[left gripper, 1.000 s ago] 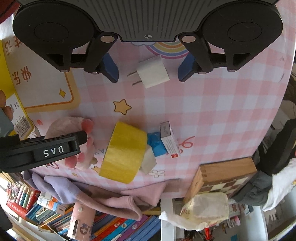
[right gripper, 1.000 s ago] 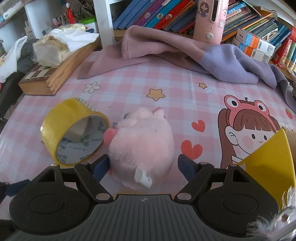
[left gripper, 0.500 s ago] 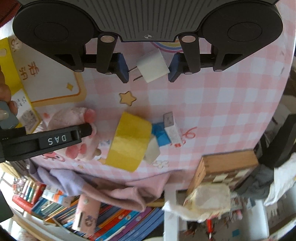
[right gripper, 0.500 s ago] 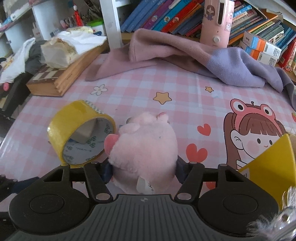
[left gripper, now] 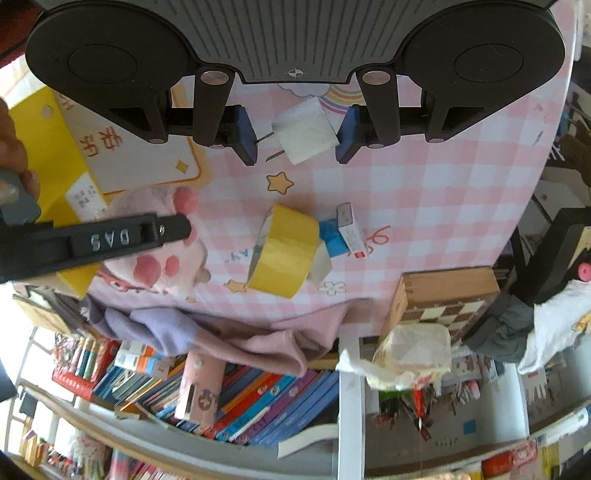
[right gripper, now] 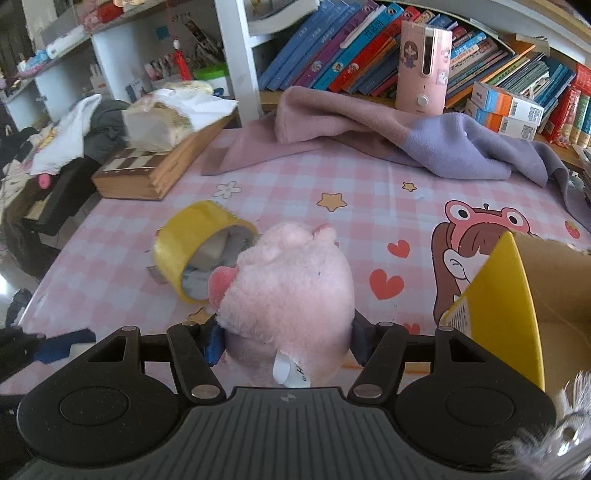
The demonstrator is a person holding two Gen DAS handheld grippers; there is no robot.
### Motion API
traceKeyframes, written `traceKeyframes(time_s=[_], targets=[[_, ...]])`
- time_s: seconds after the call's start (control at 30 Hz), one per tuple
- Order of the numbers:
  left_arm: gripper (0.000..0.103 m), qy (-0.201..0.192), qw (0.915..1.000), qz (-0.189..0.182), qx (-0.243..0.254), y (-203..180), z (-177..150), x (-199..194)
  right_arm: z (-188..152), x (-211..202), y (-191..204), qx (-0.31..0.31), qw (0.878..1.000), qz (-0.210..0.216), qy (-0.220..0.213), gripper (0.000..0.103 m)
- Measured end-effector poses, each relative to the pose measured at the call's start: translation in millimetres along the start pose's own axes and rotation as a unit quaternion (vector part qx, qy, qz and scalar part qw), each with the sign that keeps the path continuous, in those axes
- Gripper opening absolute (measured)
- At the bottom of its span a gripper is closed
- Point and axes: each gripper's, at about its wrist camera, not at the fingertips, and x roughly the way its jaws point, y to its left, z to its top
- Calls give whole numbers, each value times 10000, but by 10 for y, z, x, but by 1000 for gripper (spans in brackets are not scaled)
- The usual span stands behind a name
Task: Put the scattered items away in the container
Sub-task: 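Lift the pig and plug adapter and carry them toward the yellow box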
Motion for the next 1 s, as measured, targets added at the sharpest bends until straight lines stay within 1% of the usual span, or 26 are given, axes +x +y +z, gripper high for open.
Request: traceKeyframes(time_s=[0.17, 0.33, 0.47, 0.83, 1.0], targets=[[45, -163, 9998, -143, 49, -50, -75, -221, -167, -236, 103, -77, 9999, 46, -62, 61], [45, -318, 9992, -260, 23, -73, -199, -458, -396, -505, 170, -242, 9997, 35, -20, 61], [45, -407, 9987, -301, -50, -67, -306, -632, -580, -684, 222, -244, 9997, 77, 35, 61], [45, -671, 9973, -303, 39, -143, -642, -1185, -959, -1075, 479, -407, 9988, 227, -119, 61], [45, -748, 9965, -362, 22, -195, -824, -1443, -1180, -1303, 558, -426, 9984, 299, -198, 61]])
